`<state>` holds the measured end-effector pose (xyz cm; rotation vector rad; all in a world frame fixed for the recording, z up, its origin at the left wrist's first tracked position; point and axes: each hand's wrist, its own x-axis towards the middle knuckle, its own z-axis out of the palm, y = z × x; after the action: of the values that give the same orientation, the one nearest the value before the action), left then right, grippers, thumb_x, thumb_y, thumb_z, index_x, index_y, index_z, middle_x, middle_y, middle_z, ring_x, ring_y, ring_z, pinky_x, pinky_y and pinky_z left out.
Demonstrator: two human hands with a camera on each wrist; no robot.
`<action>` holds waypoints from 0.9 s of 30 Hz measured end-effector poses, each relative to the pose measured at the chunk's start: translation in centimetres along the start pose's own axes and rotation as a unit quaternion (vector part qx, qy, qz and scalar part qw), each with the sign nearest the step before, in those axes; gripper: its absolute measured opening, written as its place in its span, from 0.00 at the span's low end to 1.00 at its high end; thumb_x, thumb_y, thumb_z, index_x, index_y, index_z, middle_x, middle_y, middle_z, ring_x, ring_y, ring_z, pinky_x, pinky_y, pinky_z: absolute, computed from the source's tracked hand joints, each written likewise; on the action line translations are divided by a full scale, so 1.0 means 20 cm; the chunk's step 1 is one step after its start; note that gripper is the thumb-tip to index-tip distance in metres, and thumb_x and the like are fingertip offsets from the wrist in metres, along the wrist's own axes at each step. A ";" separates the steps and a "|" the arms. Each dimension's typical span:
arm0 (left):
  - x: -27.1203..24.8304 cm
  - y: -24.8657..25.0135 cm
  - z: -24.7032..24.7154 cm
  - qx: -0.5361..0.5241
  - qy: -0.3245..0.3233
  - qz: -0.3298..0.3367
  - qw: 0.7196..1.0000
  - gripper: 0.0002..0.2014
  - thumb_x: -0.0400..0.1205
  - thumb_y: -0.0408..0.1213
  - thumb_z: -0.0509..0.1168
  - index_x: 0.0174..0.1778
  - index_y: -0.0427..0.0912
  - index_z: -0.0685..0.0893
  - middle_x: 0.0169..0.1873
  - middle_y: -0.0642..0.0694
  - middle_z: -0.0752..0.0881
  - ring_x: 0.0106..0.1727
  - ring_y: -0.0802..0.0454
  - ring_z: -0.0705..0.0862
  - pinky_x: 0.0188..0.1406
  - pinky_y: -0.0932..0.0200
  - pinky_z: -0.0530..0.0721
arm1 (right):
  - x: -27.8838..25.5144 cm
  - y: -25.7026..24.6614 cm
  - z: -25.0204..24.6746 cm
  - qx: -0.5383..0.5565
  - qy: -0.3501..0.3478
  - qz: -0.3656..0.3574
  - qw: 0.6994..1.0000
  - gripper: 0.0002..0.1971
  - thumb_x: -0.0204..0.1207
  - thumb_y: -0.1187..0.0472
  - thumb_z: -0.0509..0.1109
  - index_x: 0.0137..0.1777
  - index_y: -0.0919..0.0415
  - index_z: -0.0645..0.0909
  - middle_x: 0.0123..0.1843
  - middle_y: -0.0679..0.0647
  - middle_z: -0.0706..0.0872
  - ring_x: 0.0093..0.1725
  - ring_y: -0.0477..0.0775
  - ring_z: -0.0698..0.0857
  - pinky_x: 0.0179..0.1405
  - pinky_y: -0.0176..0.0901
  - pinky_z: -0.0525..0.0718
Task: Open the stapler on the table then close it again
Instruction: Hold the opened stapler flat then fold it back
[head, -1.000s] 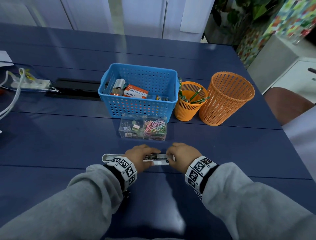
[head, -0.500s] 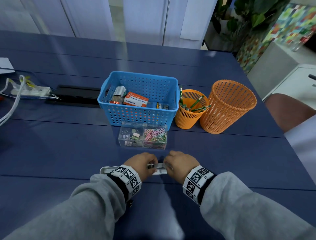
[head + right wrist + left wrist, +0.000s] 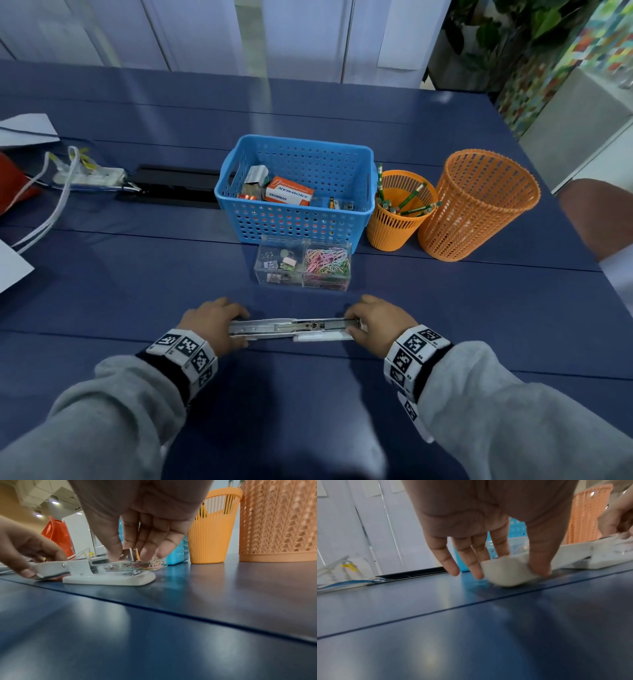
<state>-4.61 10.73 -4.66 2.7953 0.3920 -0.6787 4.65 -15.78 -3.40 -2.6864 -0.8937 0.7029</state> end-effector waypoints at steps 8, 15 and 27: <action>-0.07 -0.03 -0.12 -0.216 0.059 0.060 0.973 0.12 0.59 0.50 0.76 0.33 0.63 0.80 0.34 0.54 0.87 0.39 0.61 0.83 0.45 0.60 0.79 | -0.01 0.04 0.01 0.055 0.002 0.048 0.997 0.16 0.77 0.54 0.67 0.62 0.58 0.80 0.57 0.56 0.79 0.61 0.58 0.81 0.62 0.48 0.80; -0.05 0.27 -0.24 -0.295 0.055 0.152 0.942 0.17 0.63 0.41 0.80 0.34 0.62 0.78 0.36 0.61 0.83 0.40 0.68 0.81 0.47 0.68 0.77 | -0.01 0.06 0.07 0.115 0.019 0.084 0.990 0.15 0.74 0.54 0.71 0.59 0.58 0.83 0.49 0.51 0.75 0.47 0.51 0.79 0.59 0.43 0.80; 0.05 0.66 -0.03 -0.134 -0.048 0.191 0.971 0.16 0.73 0.47 0.70 0.55 0.53 0.76 0.56 0.49 0.83 0.57 0.45 0.81 0.60 0.44 0.81 | -0.07 0.10 0.10 0.174 0.046 0.107 0.978 0.17 0.69 0.62 0.75 0.58 0.61 0.81 0.43 0.48 0.74 0.47 0.49 0.76 0.49 0.35 0.72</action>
<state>0.61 -1.19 -2.39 2.4672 -0.0706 -0.6128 3.61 -18.09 -5.35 -2.4923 -0.4150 0.6980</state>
